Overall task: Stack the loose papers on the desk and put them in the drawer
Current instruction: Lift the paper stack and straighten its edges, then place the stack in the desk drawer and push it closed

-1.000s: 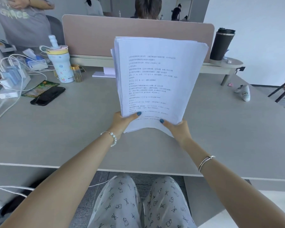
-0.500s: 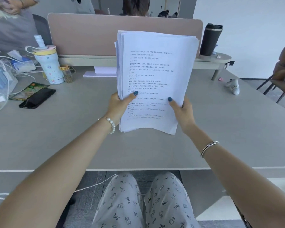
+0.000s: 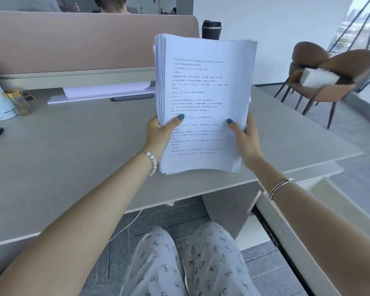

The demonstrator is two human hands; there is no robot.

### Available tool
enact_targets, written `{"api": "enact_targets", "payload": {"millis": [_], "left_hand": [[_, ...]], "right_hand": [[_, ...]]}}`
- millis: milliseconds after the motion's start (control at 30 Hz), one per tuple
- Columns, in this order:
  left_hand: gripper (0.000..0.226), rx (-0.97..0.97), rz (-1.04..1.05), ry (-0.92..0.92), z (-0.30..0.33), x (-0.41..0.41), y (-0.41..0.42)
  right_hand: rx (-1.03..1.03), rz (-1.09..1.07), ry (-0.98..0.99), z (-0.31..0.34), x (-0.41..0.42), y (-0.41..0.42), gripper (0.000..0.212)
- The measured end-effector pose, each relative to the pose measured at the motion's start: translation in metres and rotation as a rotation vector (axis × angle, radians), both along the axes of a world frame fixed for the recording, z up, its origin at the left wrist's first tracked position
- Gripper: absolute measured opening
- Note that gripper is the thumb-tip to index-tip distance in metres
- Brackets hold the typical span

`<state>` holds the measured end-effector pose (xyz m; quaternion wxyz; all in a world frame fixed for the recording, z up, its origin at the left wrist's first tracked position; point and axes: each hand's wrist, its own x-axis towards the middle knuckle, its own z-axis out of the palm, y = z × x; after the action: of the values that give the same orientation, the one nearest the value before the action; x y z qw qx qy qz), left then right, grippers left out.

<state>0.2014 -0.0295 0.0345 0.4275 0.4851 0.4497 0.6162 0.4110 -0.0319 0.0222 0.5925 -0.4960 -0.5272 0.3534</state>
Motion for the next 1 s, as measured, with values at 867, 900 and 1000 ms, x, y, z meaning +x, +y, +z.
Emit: {"api": "enact_targets", "payload": {"millis": [867, 900, 1000], "left_hand": [[0.045, -0.144, -0.427, 0.255, -0.046, 0.315, -0.026], [0.046, -0.12, -0.411, 0.316, -0.049, 0.321, -0.021], [0.054, -0.006, -0.359, 0.508, -0.054, 0.335, -0.004]], "right_hand": [[-0.326, -0.386, -0.164, -0.029, 0.333, -0.171, 0.027], [-0.354, -0.383, -0.172, -0.033, 0.34, -0.173, 0.028], [-0.427, -0.353, -0.201, -0.045, 0.356, -0.179, 0.027]]}}
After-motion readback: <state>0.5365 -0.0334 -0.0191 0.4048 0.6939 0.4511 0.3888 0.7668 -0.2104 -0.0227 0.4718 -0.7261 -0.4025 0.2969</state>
